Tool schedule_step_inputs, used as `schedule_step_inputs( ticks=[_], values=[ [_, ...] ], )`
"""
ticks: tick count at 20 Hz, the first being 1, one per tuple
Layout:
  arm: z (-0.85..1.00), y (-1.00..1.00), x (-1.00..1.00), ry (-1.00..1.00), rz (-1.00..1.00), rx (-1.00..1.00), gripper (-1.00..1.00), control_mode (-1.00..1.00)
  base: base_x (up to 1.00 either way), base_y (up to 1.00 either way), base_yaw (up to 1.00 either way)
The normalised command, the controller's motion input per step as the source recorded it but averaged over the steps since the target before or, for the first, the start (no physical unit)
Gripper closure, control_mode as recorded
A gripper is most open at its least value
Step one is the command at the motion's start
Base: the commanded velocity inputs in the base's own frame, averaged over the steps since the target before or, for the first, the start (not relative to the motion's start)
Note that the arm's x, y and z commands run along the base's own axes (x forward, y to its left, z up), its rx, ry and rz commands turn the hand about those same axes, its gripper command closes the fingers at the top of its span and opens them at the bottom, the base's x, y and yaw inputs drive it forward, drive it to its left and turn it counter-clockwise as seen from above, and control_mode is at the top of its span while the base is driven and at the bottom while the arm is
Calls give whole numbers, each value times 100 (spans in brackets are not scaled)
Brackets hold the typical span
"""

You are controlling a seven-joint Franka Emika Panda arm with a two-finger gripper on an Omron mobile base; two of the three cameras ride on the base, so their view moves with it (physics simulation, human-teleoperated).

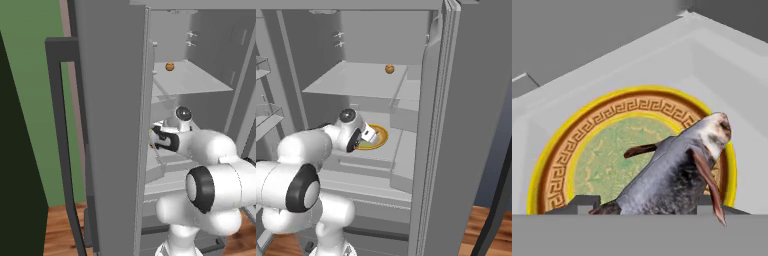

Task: Retrieve the fish from the fridge and place it on the saucepan with marinade on the stove.

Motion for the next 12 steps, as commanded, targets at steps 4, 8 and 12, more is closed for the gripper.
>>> schedule_step_inputs(
  ticks=[4, 8, 12],
  values=[
    [100, 0, -99, 0, -7, 0, 100, -100, 0, 0, 0],
    [100, 0, -100, 6, -9, 0, 100, -100, 0, 0, 0],
    [99, 0, -100, 14, -9, 0, 100, -100, 0, 0, 0]
  ],
)
